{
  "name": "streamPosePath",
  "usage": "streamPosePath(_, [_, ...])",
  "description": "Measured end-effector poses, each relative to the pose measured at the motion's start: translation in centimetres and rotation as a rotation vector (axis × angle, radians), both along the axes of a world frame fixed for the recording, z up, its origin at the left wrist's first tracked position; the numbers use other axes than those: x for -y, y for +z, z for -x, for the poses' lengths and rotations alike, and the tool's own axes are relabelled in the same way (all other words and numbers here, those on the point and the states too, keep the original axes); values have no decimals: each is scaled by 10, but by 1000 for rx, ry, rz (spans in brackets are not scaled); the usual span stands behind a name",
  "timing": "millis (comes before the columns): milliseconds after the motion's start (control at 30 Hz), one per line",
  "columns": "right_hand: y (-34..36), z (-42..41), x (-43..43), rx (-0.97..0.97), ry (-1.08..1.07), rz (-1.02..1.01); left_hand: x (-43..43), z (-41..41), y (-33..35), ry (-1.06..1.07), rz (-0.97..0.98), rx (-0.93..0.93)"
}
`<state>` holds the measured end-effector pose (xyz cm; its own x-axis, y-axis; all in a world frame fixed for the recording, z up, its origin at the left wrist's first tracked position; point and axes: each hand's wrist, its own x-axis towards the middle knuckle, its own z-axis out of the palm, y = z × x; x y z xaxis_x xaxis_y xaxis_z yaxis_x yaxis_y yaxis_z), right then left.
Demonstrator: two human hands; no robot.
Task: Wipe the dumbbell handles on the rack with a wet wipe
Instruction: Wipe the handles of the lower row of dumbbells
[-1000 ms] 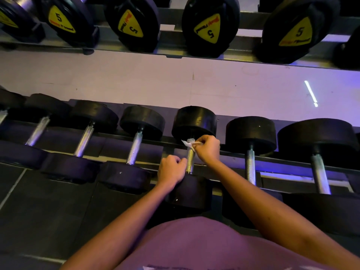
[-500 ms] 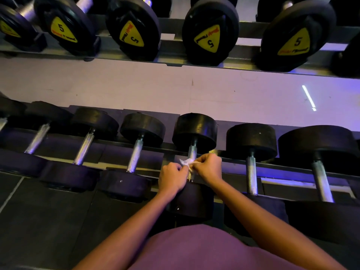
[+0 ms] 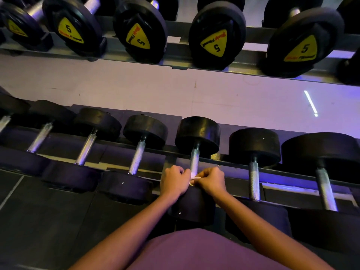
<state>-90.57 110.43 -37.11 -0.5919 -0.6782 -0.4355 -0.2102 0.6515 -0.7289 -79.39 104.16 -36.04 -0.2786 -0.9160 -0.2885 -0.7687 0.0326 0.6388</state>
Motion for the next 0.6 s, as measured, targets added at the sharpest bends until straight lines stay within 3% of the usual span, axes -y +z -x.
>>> streamPosePath(333, [6,32,52,-49,-241,215,1,1,1,0,6,-2])
streamPosePath(433, [2,34,49,-42,-171,159,0,0,2,3,7,4])
streamPosePath(600, [-10,18,11,152,-21,79,1,0,0,7,12,4])
